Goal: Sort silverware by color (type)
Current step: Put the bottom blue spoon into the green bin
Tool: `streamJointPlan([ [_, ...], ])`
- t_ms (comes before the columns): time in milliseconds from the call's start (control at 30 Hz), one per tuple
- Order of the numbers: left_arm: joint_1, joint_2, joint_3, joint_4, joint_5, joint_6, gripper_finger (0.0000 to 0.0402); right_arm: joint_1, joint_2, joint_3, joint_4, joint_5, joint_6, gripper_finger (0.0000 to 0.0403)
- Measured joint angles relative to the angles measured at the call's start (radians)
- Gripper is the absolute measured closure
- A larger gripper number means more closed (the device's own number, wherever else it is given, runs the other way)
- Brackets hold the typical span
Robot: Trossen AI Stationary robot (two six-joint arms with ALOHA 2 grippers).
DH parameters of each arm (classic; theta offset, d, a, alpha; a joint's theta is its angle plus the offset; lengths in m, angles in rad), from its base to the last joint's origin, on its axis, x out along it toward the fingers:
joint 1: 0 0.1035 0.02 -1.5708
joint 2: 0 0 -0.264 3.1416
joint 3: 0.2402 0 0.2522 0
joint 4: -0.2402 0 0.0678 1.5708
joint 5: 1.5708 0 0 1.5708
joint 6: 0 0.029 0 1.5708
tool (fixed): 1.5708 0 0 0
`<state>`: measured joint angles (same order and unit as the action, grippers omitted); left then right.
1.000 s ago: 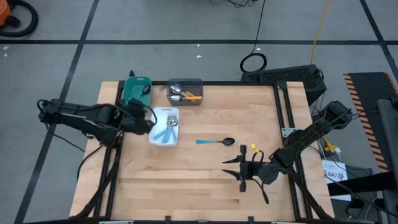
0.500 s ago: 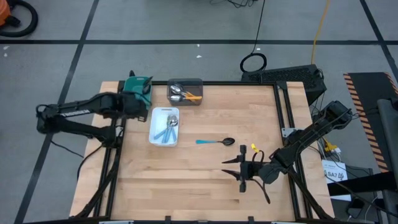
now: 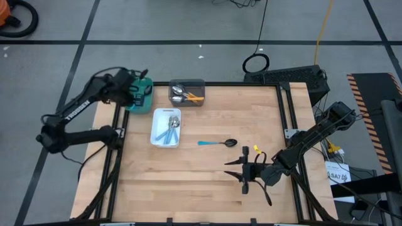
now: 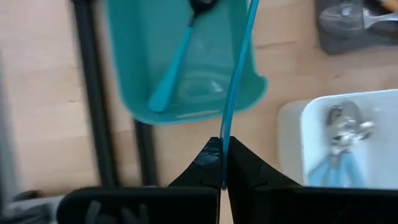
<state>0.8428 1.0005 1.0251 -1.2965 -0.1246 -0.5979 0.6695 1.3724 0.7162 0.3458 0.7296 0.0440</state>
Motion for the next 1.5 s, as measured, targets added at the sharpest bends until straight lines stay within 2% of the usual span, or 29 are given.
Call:
streamJointPlan([
  [133,0.174,0.044,-0.026,0.017,0.187,0.094,0.0398,0.0,0.0,0.0,0.0,-0.001,0.023,0.0275],
  [233,0.228,0.086,-0.026,0.017,0.217,0.115,0.0398,0.006,0.0,0.0,0.0,-0.001,0.023,0.0275],
  [400,0.272,0.142,-0.027,0.021,0.222,0.142,0.0398,0.018,0.0,0.0,0.0,-0.001,0.023,0.0275],
  [667,0.271,0.248,-0.026,0.047,0.205,0.18,0.0398,0.025,0.0,0.0,-0.022,-0.001,0.029,0.0275],
  [1000,0.325,0.359,-0.026,0.046,0.202,0.206,0.0398,0.026,0.0,0.0,-0.072,-0.002,0.062,0.0275],
  [1200,0.335,0.375,-0.026,0.064,0.201,0.231,0.0398,0.026,0.0,0.0,-0.083,-0.002,0.068,0.0275],
  [1333,0.335,0.375,-0.026,0.073,0.162,0.232,0.0397,0.026,0.0,0.0,-0.083,-0.001,0.068,0.0275],
  [1500,0.335,0.375,-0.026,0.073,0.124,0.23,0.0374,0.026,0.0,0.0,-0.083,-0.001,0.068,0.0275],
])
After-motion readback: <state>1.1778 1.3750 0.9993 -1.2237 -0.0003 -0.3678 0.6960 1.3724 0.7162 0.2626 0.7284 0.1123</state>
